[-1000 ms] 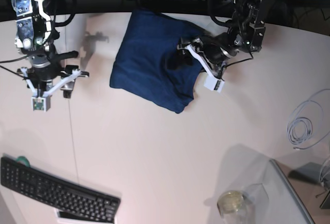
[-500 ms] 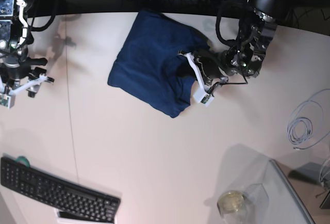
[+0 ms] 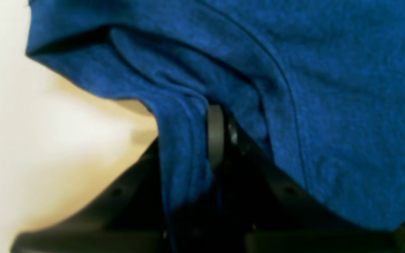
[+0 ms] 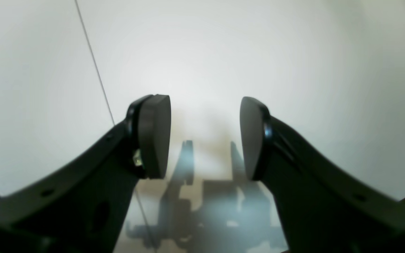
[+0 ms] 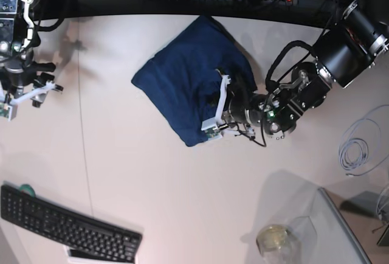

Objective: Layout the t-shirt on the table in an organized manner, then fold the t-shirt properly

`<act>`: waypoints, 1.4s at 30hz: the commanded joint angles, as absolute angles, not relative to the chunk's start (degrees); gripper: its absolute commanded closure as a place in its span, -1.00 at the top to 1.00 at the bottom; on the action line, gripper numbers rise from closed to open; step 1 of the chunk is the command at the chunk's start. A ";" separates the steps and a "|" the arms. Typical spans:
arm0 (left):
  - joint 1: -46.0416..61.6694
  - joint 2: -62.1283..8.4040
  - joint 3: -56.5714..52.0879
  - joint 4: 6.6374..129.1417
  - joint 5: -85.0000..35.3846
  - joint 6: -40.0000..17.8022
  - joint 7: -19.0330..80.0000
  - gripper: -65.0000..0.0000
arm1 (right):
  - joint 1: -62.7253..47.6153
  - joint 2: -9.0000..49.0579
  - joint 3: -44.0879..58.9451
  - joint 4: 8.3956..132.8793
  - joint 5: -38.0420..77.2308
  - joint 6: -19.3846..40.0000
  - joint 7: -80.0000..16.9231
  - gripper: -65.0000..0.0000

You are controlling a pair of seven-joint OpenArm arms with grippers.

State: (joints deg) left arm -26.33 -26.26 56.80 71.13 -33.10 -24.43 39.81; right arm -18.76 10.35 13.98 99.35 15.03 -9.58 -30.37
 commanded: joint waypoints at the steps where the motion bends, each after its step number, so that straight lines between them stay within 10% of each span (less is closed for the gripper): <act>1: -29.05 -26.24 58.15 71.96 -32.48 -24.84 38.90 -1.00 | -18.68 10.86 14.20 100.44 14.81 -9.54 -29.14 -0.08; 17: -26.24 -9.98 57.80 66.59 9.01 -36.62 33.01 -1.00 | -21.67 10.59 14.29 100.70 14.81 -9.54 -29.23 -0.08; 37: -26.15 -7.78 57.01 64.40 12.62 -37.93 31.78 -1.00 | -22.37 9.89 14.29 100.70 14.81 -9.54 -29.14 -0.08; 42: -27.21 -7.78 57.10 64.40 12.62 -38.11 31.78 0.08 | -22.29 9.89 14.29 100.70 14.81 -9.54 -29.14 -0.08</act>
State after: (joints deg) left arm -26.04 -7.97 57.34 63.64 12.56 -37.82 31.92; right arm -22.59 9.30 13.93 99.44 14.98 -9.58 -30.39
